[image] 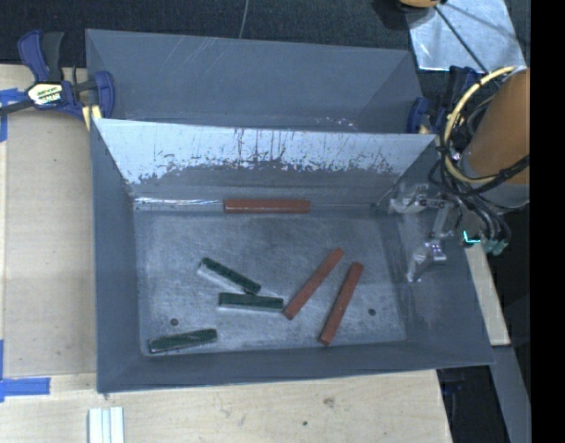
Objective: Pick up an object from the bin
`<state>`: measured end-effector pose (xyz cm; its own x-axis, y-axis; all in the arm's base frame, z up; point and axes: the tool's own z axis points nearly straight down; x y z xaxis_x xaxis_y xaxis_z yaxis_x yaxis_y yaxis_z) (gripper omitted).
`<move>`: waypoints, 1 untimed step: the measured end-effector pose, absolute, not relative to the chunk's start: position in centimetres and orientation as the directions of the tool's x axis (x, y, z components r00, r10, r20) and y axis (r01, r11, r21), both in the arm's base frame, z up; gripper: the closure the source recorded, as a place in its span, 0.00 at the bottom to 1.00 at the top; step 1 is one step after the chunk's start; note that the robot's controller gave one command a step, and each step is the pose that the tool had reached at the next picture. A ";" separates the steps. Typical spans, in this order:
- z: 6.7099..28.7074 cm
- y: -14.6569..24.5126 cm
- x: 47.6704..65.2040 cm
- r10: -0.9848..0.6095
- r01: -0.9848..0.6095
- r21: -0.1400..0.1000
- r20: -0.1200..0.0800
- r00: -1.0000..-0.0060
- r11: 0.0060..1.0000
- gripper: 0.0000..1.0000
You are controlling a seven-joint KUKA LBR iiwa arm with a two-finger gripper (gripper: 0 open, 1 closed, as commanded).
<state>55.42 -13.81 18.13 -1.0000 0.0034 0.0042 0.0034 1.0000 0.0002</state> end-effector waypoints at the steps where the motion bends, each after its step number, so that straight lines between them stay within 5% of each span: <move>1: 18.6 -13.8 55.6 0.001 0.001 -0.001 -0.004 -1.000 1.000 0.00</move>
Offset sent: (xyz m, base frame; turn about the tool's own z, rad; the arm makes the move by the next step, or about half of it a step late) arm 0.0526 0.0630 -0.1113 -0.1826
